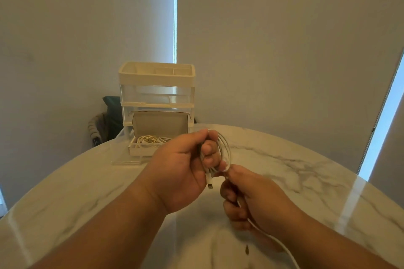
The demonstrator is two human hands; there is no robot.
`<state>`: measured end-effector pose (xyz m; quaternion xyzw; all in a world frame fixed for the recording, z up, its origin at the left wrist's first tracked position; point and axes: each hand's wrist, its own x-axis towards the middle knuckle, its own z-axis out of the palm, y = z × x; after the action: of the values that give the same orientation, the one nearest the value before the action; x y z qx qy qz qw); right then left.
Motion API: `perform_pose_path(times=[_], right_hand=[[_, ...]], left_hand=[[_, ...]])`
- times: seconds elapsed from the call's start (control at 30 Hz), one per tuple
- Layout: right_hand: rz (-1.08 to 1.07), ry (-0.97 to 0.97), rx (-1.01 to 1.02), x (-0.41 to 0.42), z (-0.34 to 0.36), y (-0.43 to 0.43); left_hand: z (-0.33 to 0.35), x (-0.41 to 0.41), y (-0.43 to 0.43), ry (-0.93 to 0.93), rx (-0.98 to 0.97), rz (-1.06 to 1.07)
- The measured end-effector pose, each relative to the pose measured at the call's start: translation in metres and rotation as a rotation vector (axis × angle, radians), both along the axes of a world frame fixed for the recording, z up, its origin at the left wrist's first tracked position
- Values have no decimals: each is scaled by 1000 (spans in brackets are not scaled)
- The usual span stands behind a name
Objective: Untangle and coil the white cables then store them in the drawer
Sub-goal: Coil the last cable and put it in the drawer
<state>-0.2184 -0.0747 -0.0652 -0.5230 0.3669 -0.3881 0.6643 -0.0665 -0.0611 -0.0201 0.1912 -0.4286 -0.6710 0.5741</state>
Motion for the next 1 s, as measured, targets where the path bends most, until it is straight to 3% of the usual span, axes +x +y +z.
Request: perform_pose_path(times=[0.1, 0.27, 0.5, 0.63, 0.83, 1.0], right_hand=[[62, -111, 92, -1, 3, 1], [91, -287, 61, 3, 5, 7], [56, -390, 52, 3, 10, 11], [-58, -234, -85, 4, 7, 9], [-194, -60, -135, 2, 3, 3], [-191, -51, -190, 2, 2, 6]], left_hand=[[-2, -1, -1, 29, 9, -37], [-4, -2, 0, 68, 35, -131], [-3, -3, 2, 57, 53, -137], [-3, -2, 3, -25, 33, -112], [-6, -3, 5, -71, 49, -165], [-2, -9, 8, -105, 96, -111]])
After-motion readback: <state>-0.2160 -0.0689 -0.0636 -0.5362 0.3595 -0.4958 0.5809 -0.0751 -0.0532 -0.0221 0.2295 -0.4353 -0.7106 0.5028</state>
